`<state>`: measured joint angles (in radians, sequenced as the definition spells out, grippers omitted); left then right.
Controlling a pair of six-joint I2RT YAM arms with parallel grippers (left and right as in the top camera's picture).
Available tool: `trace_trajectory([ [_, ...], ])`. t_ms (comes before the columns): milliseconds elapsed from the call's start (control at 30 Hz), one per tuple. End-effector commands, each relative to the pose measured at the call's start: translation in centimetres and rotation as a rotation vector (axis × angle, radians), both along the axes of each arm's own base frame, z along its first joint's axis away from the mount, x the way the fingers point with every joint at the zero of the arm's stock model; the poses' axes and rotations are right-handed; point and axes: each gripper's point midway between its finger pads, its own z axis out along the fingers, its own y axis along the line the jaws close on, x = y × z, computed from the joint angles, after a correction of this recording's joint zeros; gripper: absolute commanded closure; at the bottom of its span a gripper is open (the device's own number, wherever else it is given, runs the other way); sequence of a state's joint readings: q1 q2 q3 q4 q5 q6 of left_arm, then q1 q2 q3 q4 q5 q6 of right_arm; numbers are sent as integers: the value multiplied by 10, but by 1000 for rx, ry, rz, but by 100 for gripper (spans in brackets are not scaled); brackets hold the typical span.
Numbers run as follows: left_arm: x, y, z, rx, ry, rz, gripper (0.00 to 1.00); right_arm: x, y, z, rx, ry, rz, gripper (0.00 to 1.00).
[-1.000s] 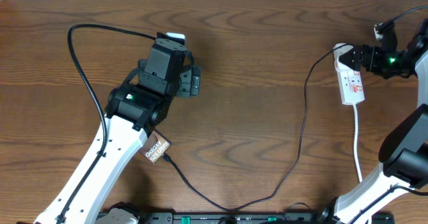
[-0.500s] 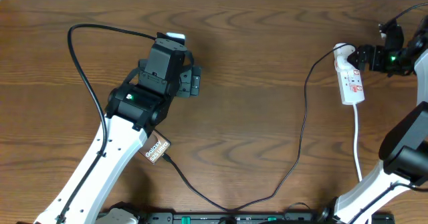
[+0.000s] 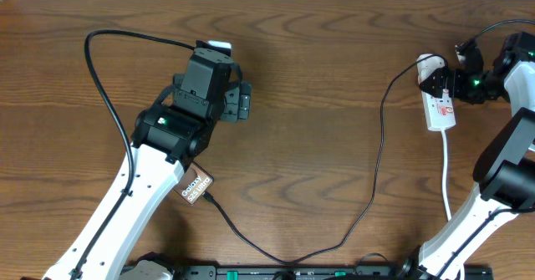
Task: Plug charger to phone and switch on socket
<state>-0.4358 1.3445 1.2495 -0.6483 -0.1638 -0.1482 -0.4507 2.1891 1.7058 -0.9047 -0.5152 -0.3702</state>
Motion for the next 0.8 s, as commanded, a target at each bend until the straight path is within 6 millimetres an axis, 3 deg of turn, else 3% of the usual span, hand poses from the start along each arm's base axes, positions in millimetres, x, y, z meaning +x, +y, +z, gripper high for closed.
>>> trace_trajectory([
  [0, 3, 1, 6, 18, -17, -3, 8, 6, 3, 7, 19, -38, 24, 1],
  [767, 3, 1, 6, 18, -17, -3, 8, 8, 13, 11, 79, -57, 36, 1],
])
